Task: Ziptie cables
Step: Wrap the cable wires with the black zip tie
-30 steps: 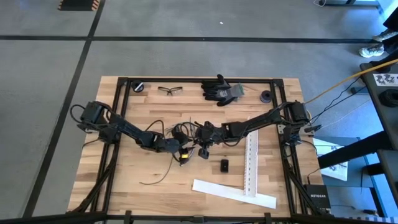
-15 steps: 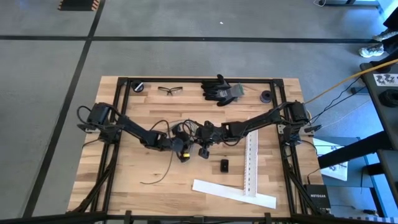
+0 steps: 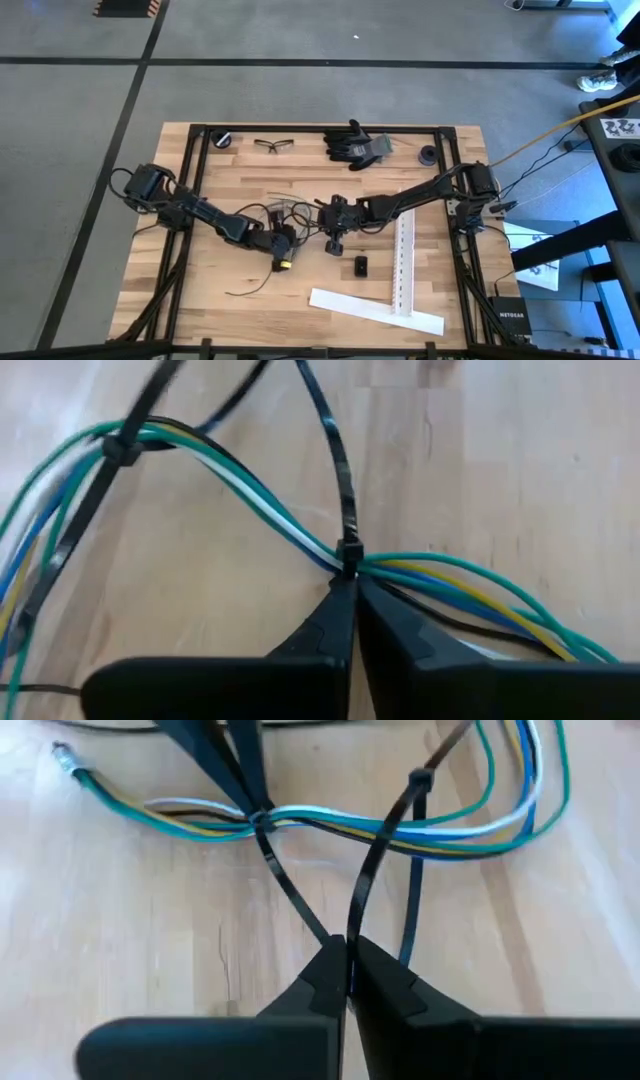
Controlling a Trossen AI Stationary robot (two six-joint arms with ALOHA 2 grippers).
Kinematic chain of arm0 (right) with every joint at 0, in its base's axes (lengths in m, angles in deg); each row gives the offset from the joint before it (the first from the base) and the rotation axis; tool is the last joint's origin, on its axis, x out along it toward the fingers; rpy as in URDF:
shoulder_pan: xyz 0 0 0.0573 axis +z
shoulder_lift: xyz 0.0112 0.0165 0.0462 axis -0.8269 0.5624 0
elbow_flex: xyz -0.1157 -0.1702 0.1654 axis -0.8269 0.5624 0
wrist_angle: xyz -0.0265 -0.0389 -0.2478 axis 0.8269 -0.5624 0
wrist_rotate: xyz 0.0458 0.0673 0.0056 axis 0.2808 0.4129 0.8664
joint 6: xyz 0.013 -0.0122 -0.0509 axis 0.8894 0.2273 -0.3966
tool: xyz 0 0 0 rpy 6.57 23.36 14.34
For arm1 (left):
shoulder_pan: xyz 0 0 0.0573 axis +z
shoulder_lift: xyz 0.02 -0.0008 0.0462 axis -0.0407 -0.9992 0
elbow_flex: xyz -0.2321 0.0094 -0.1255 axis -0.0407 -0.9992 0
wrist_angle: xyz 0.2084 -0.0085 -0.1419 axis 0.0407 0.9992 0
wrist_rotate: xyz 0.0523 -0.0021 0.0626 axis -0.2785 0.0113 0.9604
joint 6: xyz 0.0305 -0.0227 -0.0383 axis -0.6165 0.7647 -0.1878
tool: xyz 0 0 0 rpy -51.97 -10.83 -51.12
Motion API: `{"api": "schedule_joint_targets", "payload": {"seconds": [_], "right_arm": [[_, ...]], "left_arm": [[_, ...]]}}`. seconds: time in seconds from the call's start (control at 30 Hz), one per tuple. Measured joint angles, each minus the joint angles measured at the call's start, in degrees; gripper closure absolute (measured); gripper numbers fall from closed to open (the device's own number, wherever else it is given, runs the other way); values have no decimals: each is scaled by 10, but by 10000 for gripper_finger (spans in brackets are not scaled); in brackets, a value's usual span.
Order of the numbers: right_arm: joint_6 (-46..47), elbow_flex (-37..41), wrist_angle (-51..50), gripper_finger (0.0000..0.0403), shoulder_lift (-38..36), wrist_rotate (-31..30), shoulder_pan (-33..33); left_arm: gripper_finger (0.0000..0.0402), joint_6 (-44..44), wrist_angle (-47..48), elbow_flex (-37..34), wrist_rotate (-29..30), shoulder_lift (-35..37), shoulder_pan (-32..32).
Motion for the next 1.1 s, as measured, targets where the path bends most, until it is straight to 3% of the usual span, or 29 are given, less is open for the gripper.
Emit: {"api": "schedule_joint_targets", "payload": {"seconds": [0.53,0.77,0.93,1.1], "right_arm": [[-199,0,-75,403,-24,-3,-29],[-169,-13,-79,403,-26,13,-32],[-162,-14,-79,403,-26,14,-31],[-161,-14,-78,403,-26,13,-32]], "left_arm": [[401,-48,39,-1,-2,0,-40],[401,-34,44,1,29,45,-40],[396,-66,-34,6,43,80,-30],[344,-122,-124,6,31,67,-11]]}}
